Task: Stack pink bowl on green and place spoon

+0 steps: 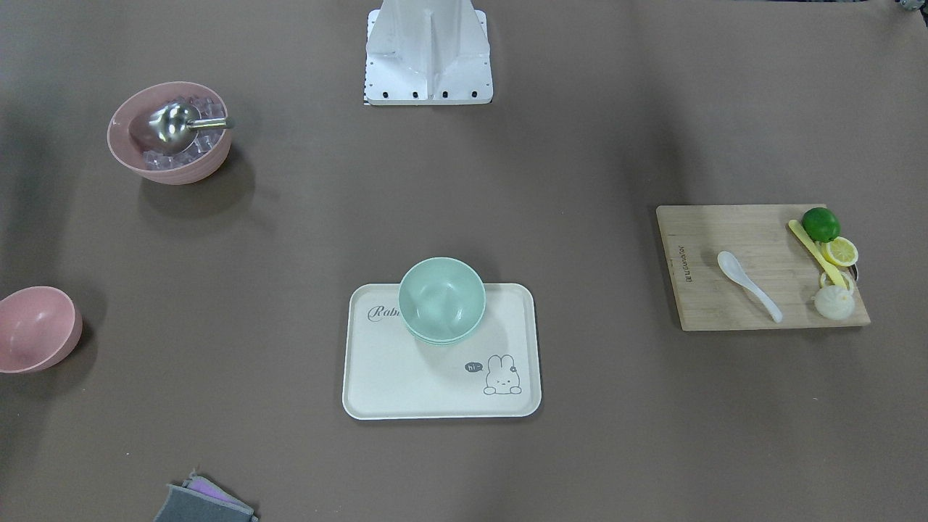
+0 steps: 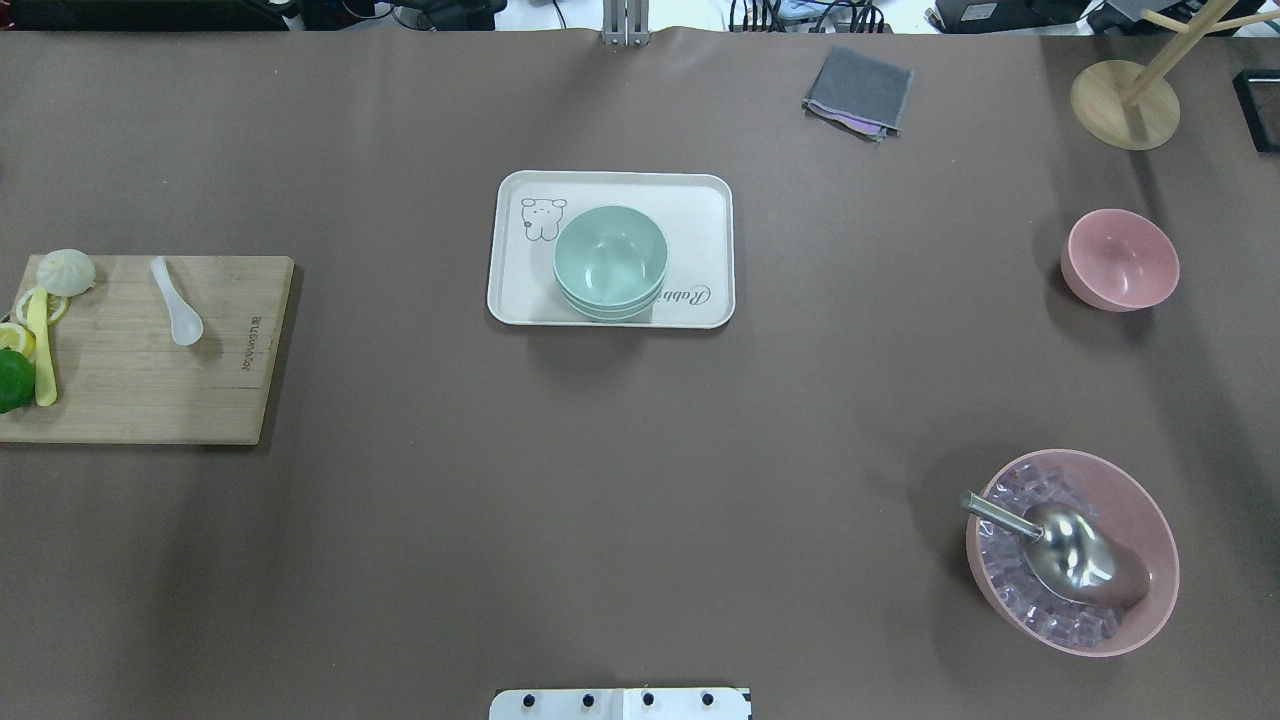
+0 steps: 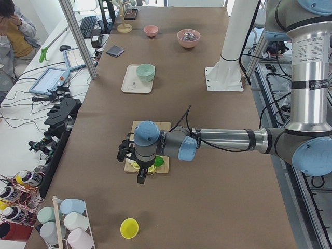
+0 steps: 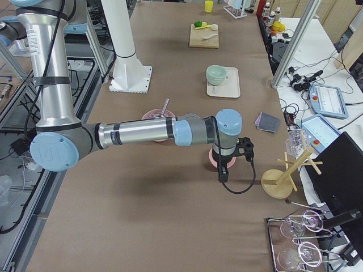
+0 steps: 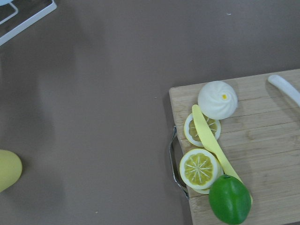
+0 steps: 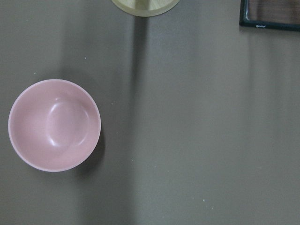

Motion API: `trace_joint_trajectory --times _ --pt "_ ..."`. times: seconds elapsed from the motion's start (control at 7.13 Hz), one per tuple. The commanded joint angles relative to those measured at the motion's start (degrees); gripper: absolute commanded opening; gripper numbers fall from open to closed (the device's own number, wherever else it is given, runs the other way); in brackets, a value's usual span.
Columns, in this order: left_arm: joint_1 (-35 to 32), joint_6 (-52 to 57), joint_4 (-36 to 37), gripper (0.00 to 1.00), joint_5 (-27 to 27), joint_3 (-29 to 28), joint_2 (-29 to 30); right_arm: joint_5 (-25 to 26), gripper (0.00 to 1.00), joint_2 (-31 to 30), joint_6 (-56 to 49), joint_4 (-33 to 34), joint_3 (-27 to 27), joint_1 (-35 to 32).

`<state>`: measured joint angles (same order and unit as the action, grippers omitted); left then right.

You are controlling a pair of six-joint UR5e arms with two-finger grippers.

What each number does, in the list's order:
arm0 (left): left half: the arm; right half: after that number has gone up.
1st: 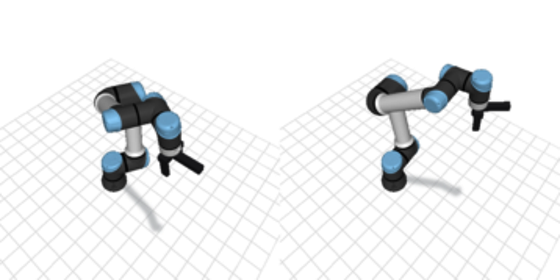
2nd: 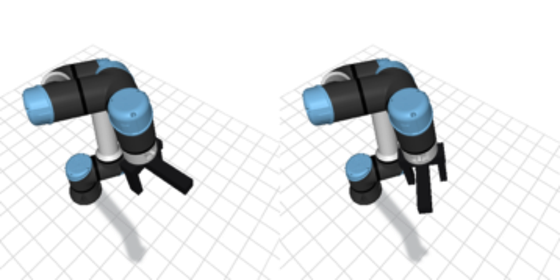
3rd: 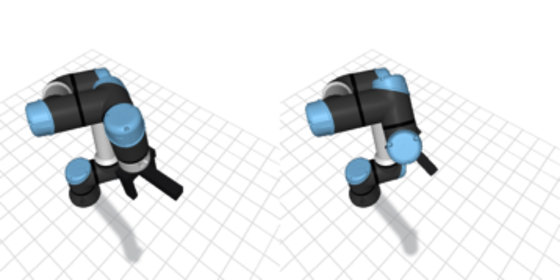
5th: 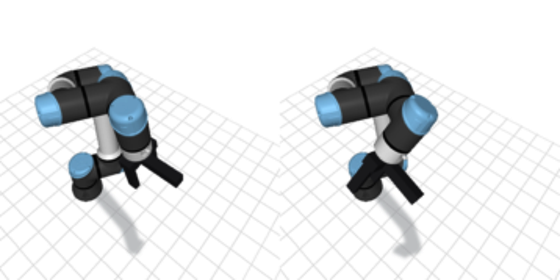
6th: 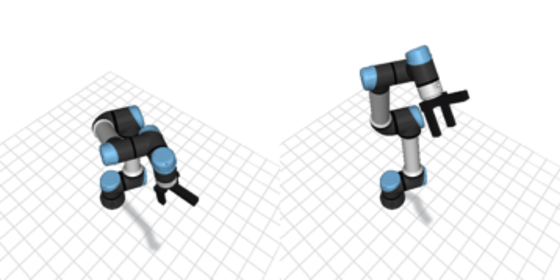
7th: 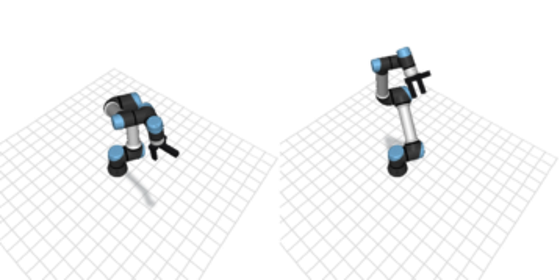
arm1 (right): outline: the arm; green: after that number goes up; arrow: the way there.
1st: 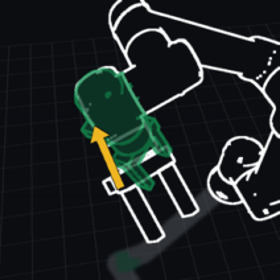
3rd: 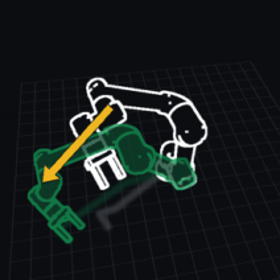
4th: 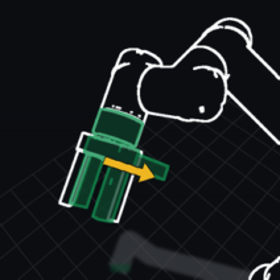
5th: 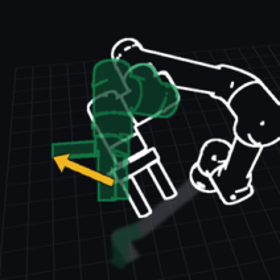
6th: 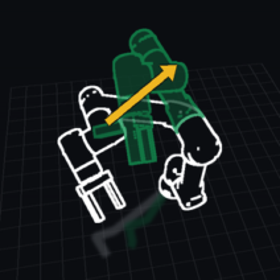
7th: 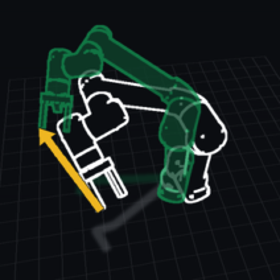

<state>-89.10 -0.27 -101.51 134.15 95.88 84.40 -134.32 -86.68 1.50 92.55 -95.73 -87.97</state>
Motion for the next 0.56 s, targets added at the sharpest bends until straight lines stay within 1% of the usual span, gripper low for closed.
trace_joint_trajectory --times 0.0,0.28,0.42 --pt "0.1 0.9 -2.0 0.98 0.0 2.4 -3.4 -1.6 1.00 -3.1 0.3 0.6 -1.6 0.4" --pt "0.2 1.0 -3.0 0.98 0.2 4.0 -6.4 -1.7 1.00 -3.8 -0.4 0.5 -1.9 0.4" --pt "0.2 0.0 -2.8 0.98 0.2 3.7 -6.7 -1.7 1.00 -3.8 -0.5 0.5 -1.7 0.4"
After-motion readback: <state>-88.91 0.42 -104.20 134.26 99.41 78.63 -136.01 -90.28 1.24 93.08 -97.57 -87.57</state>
